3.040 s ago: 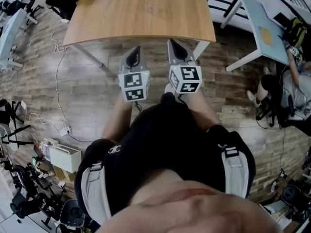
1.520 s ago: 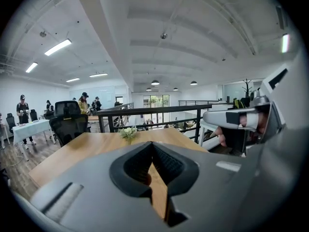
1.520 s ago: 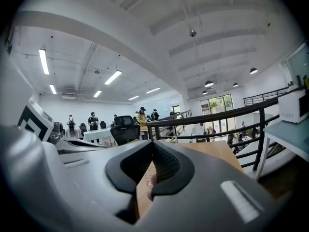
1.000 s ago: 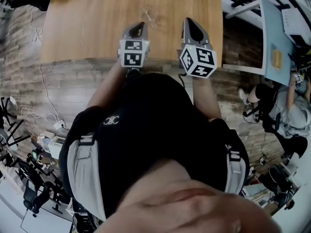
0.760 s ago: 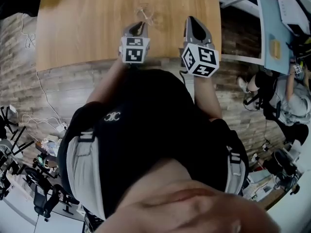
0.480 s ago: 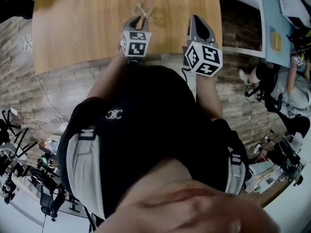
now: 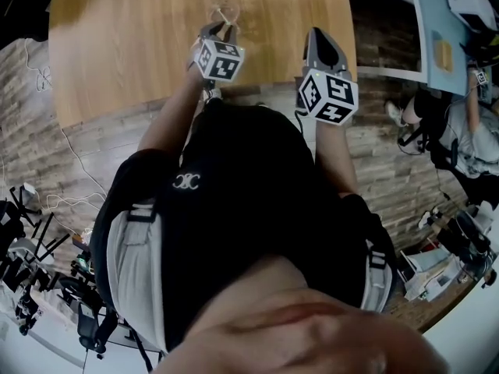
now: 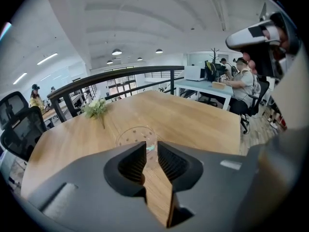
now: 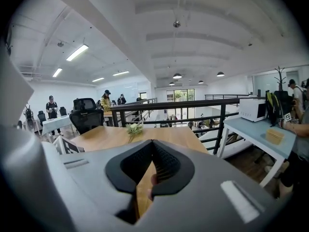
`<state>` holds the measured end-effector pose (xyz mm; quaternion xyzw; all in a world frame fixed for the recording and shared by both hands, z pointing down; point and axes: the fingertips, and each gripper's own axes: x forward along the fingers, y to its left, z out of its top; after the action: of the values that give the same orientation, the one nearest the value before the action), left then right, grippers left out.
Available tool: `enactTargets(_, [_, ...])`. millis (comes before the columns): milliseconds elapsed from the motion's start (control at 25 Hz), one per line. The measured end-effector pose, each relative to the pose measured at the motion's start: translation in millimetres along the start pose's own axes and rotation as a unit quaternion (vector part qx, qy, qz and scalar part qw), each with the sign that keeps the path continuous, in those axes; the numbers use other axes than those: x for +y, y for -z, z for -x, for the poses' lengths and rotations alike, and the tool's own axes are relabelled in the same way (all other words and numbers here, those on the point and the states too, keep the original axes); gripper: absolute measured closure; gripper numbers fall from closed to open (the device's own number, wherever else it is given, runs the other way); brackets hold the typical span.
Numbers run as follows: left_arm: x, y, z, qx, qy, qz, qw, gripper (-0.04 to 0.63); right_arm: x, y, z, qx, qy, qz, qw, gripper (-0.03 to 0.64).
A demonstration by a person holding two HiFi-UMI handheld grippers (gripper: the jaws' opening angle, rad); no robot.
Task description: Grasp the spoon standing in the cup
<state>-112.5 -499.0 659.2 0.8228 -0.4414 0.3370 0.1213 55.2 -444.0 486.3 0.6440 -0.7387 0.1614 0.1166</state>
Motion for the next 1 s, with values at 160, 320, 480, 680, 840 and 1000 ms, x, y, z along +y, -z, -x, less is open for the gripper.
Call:
enactTargets(160, [-2.4,2.4,-8.3,0.015,0.005,-0.021,0.9996,0.511,-6.7,1.1,4.8,0.0,0.01,-0.004,1.0,0.617])
enactTargets(320, [-2.4,3.9,-15.5,0.032,0.006,-0.029,0.999,0.511,-15.5,1.0,8.3,0.0,0.022,-0.01,1.0,0.617])
enactTargets(480, [0.1,4.7,-16.5,0.036,0.003,-0.033,0.9988,0.529,-18.1,5.9,13.1,0.002,0.028,-0.014,0.999,0.617])
enactTargets(680, [-4.3,3.8,-18.8,0.039,0.006,-0.043,0.9983,0.535,-22.5,11.1,17.7,0.003,0.032,-0.021,0.999,0.617])
enactTargets(840, [-4.9,5.4,-20.0,0.042,0.001,-0.052,0.9978,0.551,-23.2,14.0,20.9,0.003,0.034,-0.024,0.999,0.617])
enactTargets(1000, [-3.2,2.6,-16.3,0.038,-0.012,-0.057,0.9976,0.571,-25.5,16.0,27.1,0.003,0.038,-0.027,0.999,0.617])
